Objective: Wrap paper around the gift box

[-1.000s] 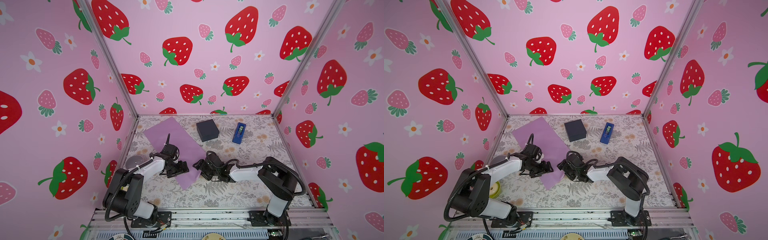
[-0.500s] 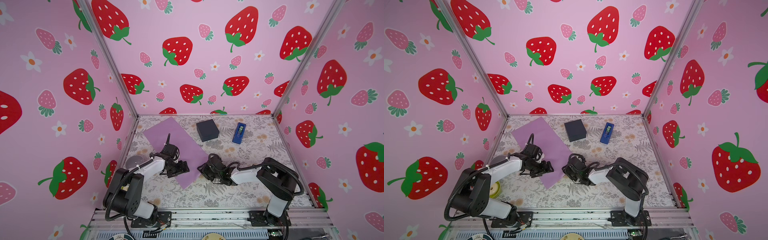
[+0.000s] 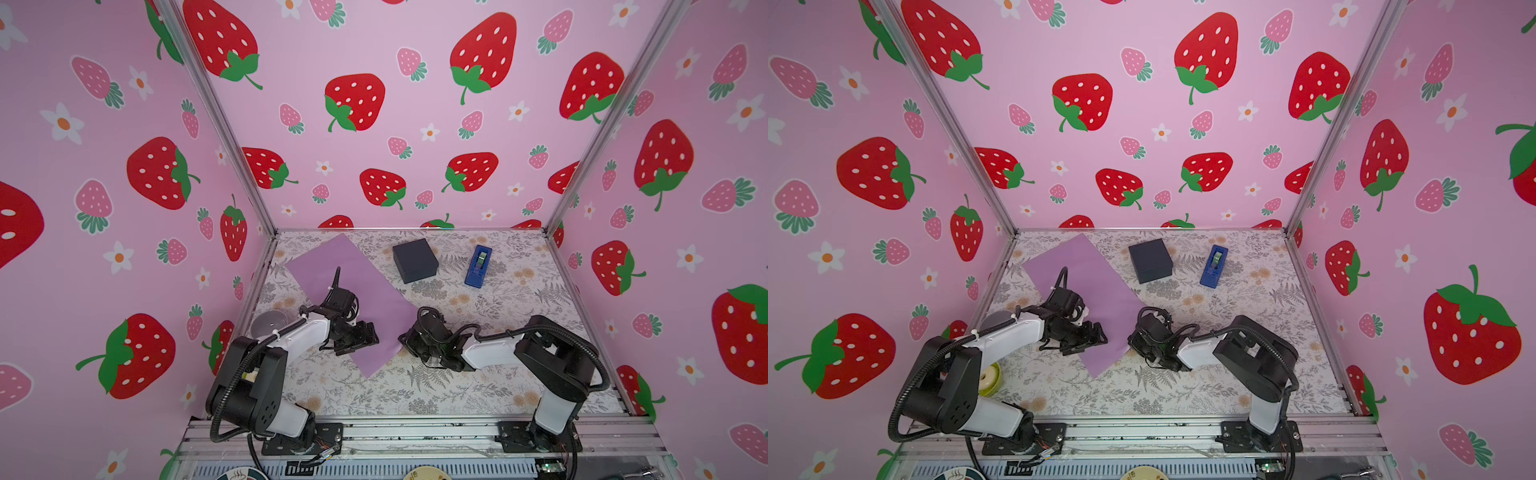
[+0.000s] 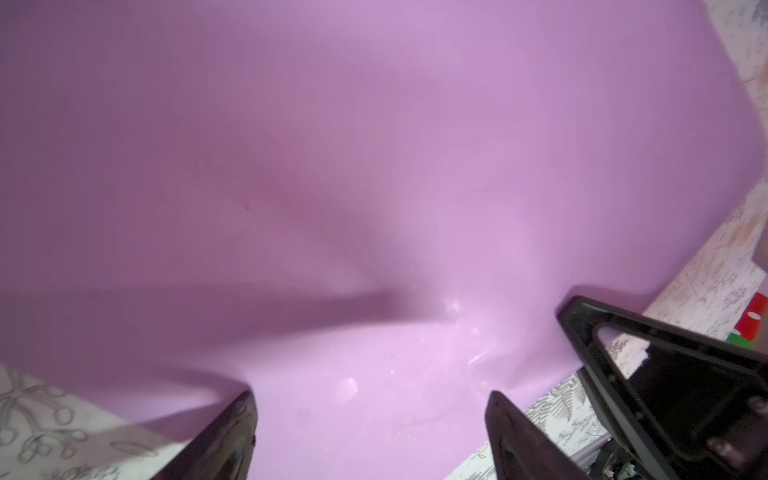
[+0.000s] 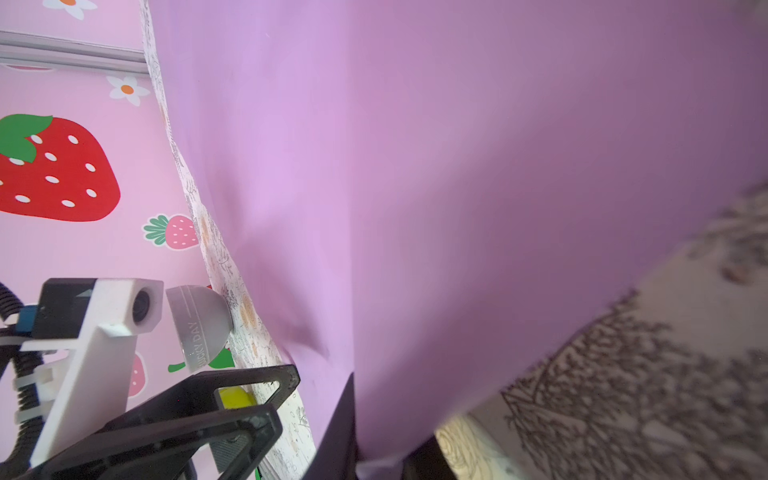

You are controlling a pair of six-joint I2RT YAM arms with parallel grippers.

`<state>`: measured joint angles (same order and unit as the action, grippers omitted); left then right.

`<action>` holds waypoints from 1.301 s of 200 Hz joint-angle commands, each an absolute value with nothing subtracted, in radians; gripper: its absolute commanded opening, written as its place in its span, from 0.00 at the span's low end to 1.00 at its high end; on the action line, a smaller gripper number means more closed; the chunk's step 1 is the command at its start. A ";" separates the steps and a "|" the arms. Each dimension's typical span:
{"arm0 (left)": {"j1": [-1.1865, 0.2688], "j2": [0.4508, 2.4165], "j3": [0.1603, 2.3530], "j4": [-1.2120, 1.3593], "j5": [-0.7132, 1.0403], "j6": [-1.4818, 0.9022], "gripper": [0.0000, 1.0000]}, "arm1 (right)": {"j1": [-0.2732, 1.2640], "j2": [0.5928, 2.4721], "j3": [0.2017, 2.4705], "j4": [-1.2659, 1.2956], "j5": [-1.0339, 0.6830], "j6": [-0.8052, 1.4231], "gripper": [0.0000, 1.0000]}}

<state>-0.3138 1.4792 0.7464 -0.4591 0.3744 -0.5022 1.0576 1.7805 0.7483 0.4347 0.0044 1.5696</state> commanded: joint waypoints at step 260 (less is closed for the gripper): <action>-0.305 1.437 1.022 -0.705 0.259 -0.440 0.87 | 0.880 1.365 0.739 -0.516 -0.201 0.668 0.00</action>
<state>-0.3084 1.3918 0.9665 -0.6353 0.2932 -0.4671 0.9321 1.4021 0.6975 -0.1268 -0.2016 0.9653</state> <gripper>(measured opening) 0.868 0.049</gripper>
